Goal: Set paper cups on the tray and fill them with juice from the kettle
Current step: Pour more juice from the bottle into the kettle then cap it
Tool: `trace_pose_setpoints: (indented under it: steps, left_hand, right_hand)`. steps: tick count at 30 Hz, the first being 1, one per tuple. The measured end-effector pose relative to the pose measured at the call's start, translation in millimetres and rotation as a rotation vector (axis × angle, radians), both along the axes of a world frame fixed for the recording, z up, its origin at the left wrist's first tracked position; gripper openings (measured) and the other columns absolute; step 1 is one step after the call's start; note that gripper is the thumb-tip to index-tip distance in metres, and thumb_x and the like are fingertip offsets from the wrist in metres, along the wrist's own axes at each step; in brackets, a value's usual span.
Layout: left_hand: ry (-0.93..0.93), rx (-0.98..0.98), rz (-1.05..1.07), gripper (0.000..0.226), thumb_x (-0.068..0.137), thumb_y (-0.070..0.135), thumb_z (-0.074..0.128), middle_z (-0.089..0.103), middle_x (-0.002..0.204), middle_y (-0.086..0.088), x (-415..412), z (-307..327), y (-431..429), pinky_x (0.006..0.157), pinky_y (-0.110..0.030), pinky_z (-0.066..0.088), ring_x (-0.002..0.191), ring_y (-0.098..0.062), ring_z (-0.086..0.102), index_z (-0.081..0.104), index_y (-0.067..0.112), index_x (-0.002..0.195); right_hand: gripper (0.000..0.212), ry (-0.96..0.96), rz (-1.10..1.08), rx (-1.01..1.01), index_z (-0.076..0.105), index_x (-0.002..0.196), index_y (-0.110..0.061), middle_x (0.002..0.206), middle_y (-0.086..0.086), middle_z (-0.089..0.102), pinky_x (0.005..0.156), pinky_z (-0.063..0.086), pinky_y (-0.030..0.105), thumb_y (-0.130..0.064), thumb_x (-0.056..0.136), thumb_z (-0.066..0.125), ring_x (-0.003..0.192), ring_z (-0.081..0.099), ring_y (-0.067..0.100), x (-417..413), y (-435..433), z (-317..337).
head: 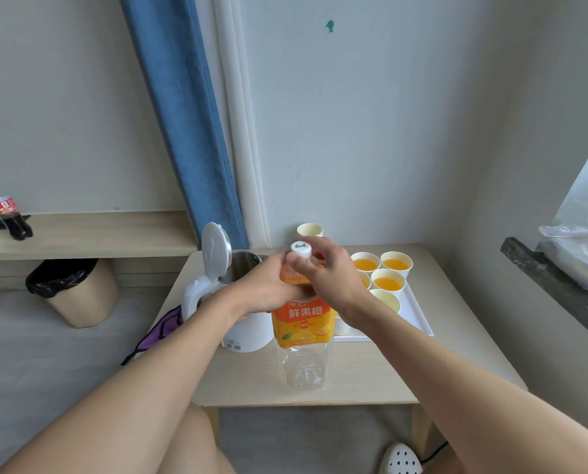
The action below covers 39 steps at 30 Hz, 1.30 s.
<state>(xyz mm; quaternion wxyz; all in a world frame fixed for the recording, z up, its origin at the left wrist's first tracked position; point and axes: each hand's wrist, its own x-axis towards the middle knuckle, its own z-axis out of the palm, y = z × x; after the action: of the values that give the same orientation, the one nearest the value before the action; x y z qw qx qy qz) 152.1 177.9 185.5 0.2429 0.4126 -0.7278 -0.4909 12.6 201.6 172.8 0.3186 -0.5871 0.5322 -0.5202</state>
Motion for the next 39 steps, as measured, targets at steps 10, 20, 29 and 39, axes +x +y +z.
trace_pose_setpoints:
  steps: [10,20,29,39]
  left_hand:
    - [-0.009,-0.001,-0.02,0.041,0.091,0.006,0.077,0.075,0.095,0.019,1,-2,-2,0.066,-0.007,0.053,0.081,0.014,0.07,0.062,0.041,0.105]
    - [-0.021,0.0,-0.001,0.046,0.092,0.008,0.077,0.079,0.105,0.012,1,-1,0,0.071,-0.012,0.055,0.093,0.005,0.073,0.064,0.036,0.127]
    - [-0.01,-0.019,-0.014,0.04,0.093,0.005,0.075,0.075,0.085,0.026,1,-1,-1,0.062,-0.007,0.051,0.08,0.014,0.069,0.061,0.038,0.108]
    - [-0.011,-0.017,-0.008,0.041,0.091,0.008,0.077,0.077,0.094,0.021,3,-3,-2,0.067,-0.01,0.053,0.088,0.008,0.072,0.063,0.037,0.118]
  right_hand:
    - [0.028,-0.005,-0.157,-0.005,0.064,0.105,-0.015,0.098,-0.001,0.07,0.081,0.056,0.033,-0.027,0.083,0.076,0.092,0.066,0.014,12,-4,1]
    - [0.025,-0.08,-0.131,0.001,0.059,0.096,-0.012,0.089,0.003,0.069,0.073,0.056,0.03,-0.024,0.084,0.077,0.085,0.067,0.018,12,-7,3]
    - [0.024,-0.074,-0.042,0.007,0.067,0.116,-0.016,0.099,-0.003,0.072,0.076,0.051,0.021,-0.022,0.093,0.064,0.092,0.067,0.008,5,-4,0]
    - [0.025,-0.038,-0.04,-0.007,0.065,0.118,-0.019,0.101,-0.006,0.068,0.079,0.047,0.019,-0.026,0.094,0.064,0.095,0.065,0.006,5,-3,1]
